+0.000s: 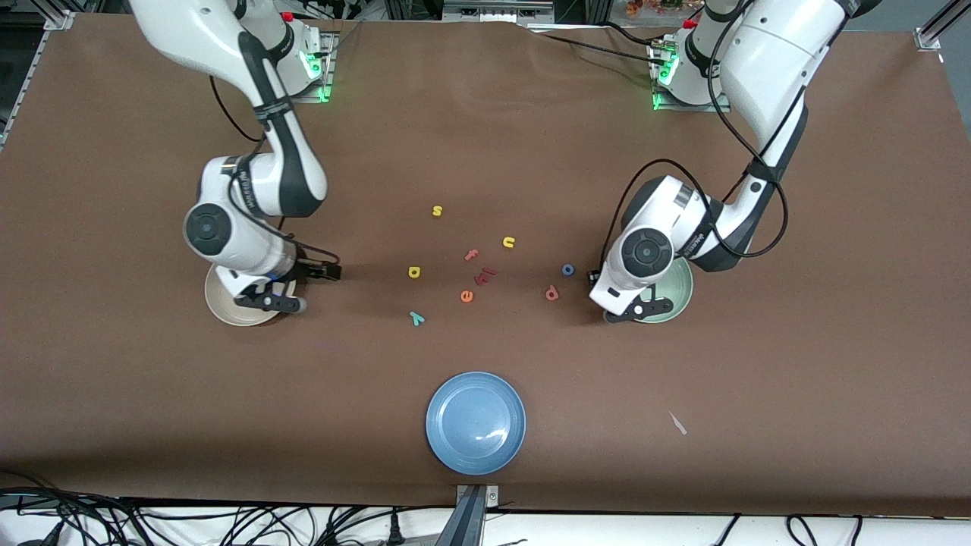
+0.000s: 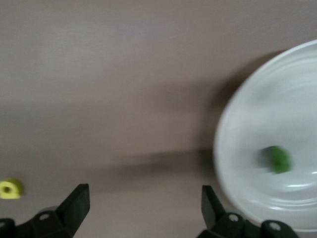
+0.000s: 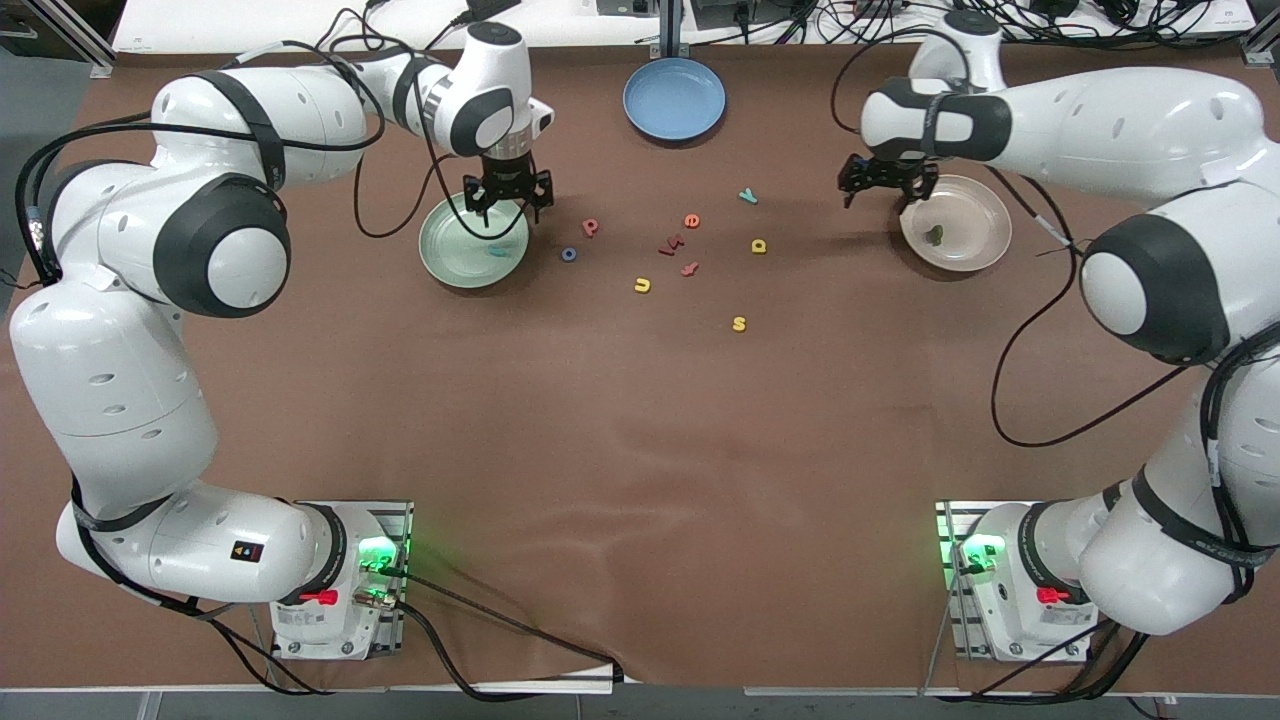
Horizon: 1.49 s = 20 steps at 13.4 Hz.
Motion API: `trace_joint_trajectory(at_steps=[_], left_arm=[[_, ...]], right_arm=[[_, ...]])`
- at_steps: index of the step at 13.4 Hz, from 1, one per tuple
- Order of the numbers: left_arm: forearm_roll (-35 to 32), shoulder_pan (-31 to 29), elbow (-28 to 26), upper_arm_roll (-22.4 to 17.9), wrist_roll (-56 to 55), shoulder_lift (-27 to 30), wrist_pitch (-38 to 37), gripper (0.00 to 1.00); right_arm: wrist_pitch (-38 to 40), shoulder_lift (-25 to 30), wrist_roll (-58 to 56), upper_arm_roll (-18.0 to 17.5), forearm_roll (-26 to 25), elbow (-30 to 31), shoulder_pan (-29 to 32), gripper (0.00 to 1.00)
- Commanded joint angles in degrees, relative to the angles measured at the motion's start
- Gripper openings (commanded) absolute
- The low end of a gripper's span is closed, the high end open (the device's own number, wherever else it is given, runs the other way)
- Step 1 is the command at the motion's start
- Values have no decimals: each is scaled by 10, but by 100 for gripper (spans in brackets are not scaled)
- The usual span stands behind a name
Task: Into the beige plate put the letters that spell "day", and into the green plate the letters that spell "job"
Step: 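Grasp the blue o with the left gripper while the right gripper grasps a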
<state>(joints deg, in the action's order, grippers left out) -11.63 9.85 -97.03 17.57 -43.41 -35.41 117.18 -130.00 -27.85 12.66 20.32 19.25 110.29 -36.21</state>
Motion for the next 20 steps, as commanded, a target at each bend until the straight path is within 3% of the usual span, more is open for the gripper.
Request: trace_joint_trajectory(at_steps=[1,5,10,11,13,16,20], left_arm=[[24,6,24,7,3,8,-16,100],[28,32,10,14,-49,-5,23,100],[53,37,-67,17,-103,-12,138,100],[50,37,-72,17,-115,-13,152,97],[49,36,-79,17,-118,-13,155,81],[54,32,-83,17,-134,-15,174,72],[54,28,-94,17,-135,-23,209,73]], right_arm=[[-23,-40,55,5,32,-32,-44,100],[-80,-68,140,5,40,-37,-95,100],[-100,-90,198,5,56,-45,-136,100],[-111,-97,202,5,61,-46,-148,100],[-123,-106,216,5,61,-46,-161,100],[-126,-113,220,5,62,-46,-163,99],[-124,-116,219,5,62,-55,-163,78]])
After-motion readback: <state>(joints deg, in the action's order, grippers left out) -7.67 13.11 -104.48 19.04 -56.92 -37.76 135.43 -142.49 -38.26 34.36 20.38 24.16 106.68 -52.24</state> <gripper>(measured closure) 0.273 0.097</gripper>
